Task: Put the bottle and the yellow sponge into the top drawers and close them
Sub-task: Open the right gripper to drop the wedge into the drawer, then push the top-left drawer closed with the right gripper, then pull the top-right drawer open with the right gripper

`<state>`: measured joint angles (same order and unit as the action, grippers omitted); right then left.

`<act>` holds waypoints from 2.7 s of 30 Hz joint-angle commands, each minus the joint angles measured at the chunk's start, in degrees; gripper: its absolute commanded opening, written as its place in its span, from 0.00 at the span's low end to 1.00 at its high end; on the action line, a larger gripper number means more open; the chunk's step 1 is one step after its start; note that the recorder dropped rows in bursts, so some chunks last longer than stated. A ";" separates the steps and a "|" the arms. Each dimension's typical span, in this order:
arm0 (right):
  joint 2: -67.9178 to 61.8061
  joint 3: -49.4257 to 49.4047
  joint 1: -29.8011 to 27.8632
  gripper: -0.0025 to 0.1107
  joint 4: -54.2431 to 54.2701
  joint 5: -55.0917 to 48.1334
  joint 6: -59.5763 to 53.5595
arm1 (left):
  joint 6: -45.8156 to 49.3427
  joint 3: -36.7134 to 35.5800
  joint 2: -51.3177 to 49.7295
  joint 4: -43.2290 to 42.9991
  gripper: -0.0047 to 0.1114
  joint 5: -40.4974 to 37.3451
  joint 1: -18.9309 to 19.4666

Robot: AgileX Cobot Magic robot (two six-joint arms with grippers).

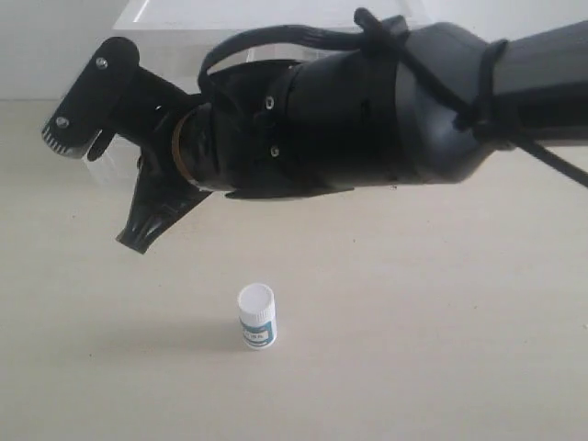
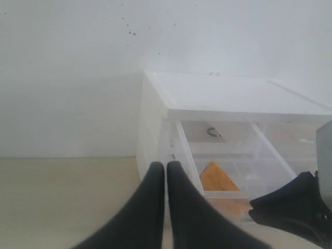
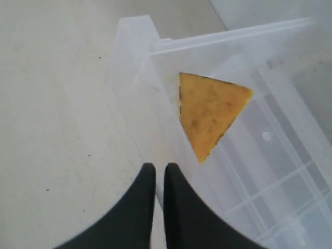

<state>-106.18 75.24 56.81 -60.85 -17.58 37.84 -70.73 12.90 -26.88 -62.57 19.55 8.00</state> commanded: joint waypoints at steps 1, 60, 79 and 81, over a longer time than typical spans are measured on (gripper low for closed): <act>0.33 1.47 -1.57 0.08 -1.02 -0.53 -0.17 | -0.11 -0.19 0.35 0.70 0.07 0.18 0.09; -10.12 -25.34 -40.83 0.48 40.44 83.23 48.12 | -0.11 -0.69 0.35 0.70 0.07 0.20 0.09; -10.28 -24.87 -40.83 0.02 33.74 87.54 52.03 | -0.11 -0.69 0.35 0.70 0.07 0.47 0.09; -8.56 -29.87 -40.83 0.02 32.51 87.54 48.44 | -0.11 -0.69 0.35 0.70 0.07 0.47 0.09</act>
<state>-116.99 50.09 16.21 -25.07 68.11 89.96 -70.73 12.40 -26.88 -62.38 19.88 8.00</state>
